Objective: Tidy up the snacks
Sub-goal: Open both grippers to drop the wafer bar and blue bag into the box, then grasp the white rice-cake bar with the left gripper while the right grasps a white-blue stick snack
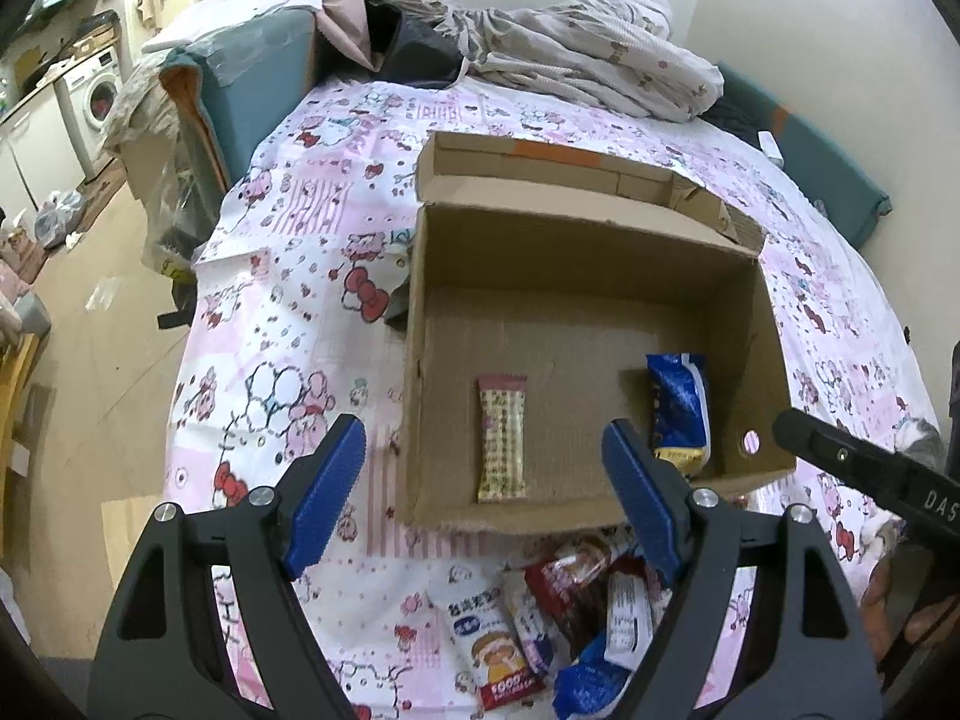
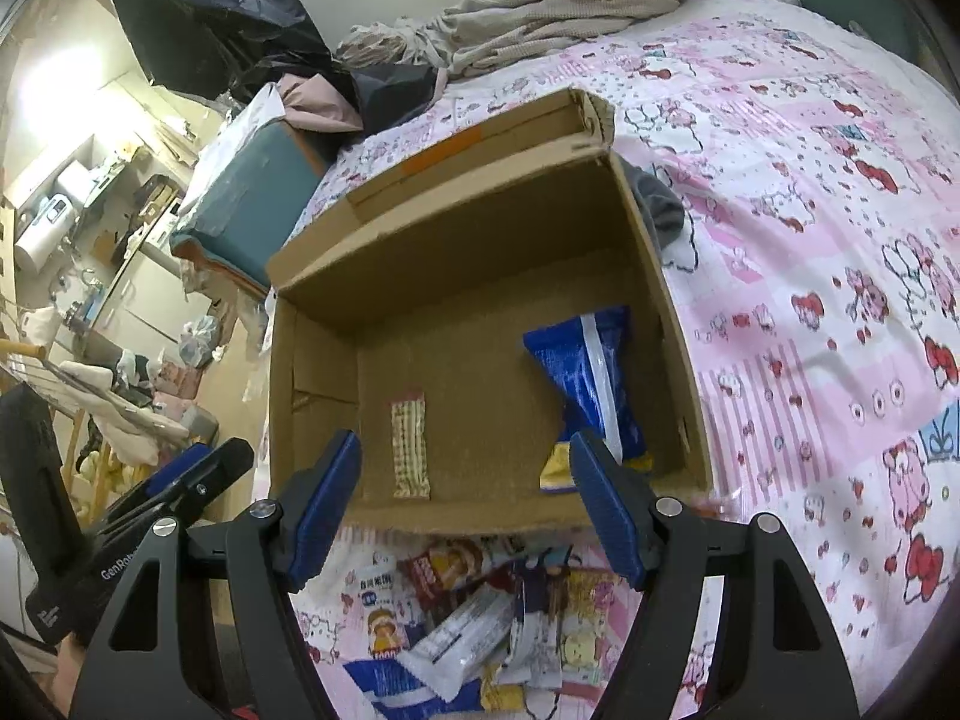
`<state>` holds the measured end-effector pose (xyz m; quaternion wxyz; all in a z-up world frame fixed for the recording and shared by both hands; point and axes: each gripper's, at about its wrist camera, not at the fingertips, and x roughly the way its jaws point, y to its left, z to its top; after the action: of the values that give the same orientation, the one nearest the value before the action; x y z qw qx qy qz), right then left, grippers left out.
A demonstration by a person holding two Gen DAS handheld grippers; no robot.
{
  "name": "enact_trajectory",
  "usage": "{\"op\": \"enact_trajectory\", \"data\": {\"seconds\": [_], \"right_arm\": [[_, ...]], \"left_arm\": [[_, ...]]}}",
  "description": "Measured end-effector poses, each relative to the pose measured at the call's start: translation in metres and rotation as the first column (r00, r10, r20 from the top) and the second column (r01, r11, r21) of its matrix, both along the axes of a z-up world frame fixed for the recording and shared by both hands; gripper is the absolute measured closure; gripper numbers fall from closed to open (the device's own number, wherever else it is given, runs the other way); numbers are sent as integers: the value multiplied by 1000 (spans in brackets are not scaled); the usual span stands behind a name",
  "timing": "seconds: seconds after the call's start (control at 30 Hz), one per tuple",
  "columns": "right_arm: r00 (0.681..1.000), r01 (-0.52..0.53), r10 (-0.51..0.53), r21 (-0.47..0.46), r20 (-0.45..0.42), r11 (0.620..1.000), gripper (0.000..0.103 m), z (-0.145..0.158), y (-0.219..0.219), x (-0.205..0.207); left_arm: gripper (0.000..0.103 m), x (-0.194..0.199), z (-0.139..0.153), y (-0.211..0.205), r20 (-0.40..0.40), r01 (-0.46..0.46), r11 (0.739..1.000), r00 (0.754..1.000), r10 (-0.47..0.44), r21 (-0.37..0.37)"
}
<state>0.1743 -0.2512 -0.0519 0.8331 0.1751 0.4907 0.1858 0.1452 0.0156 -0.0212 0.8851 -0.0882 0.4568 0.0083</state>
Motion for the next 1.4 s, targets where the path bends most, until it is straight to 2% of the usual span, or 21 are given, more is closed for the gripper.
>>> {"op": "enact_trajectory", "data": {"seconds": [0.17, 0.53, 0.67, 0.8, 0.83, 0.87, 0.97, 1.1, 1.2, 1.23, 1.3, 1.33, 1.4], "right_arm": [[1000, 9, -9, 9, -27, 1000, 29, -5, -5, -19], [994, 23, -19, 43, -107, 999, 29, -19, -20, -51], [984, 33, -23, 55, -178, 998, 29, -33, -26, -53], [959, 43, -33, 27, -283, 999, 29, -56, -26, -51], [951, 39, -29, 28, -307, 999, 34, -62, -25, -50], [948, 34, -22, 31, -319, 999, 44, -65, -23, -49], [937, -12, 20, 24, -348, 1000, 58, -75, -8, -44], [930, -90, 59, -70, -363, 993, 63, -87, 20, -39], [925, -148, 78, -163, -372, 976, 65, -97, 36, -35], [922, -163, 84, -183, -378, 970, 69, -102, 39, -34], [919, -177, 88, -203, -385, 963, 83, -104, 40, -33], [918, -176, 89, -198, -386, 964, 86, -104, 38, -33], [920, -161, 90, -159, -382, 974, 87, -99, 31, -35]], "left_arm": [[25, -17, 1, 10, -14, -30, 999, 999, 30, -16], [25, -50, -16, 38, -99, -118, 992, 989, 114, -34], [25, -54, -32, 48, -176, -173, 982, 972, 157, -77], [25, -54, -45, 47, -233, -192, 975, 959, 163, -108], [25, -53, -47, 46, -238, -189, 976, 958, 159, -107], [25, -53, -48, 45, -241, -184, 978, 958, 155, -103], [25, -52, -51, 41, -252, -174, 980, 957, 147, -92], [25, -51, -52, 43, -254, -177, 979, 956, 147, -100], [25, -51, -52, 44, -252, -175, 980, 957, 147, -93], [25, -51, -53, 44, -252, -175, 981, 956, 147, -90], [25, -50, -54, 46, -253, -178, 980, 956, 150, -91], [25, -51, -55, 46, -255, -179, 979, 955, 151, -92], [25, -51, -56, 47, -259, -184, 978, 953, 154, -98]]}}
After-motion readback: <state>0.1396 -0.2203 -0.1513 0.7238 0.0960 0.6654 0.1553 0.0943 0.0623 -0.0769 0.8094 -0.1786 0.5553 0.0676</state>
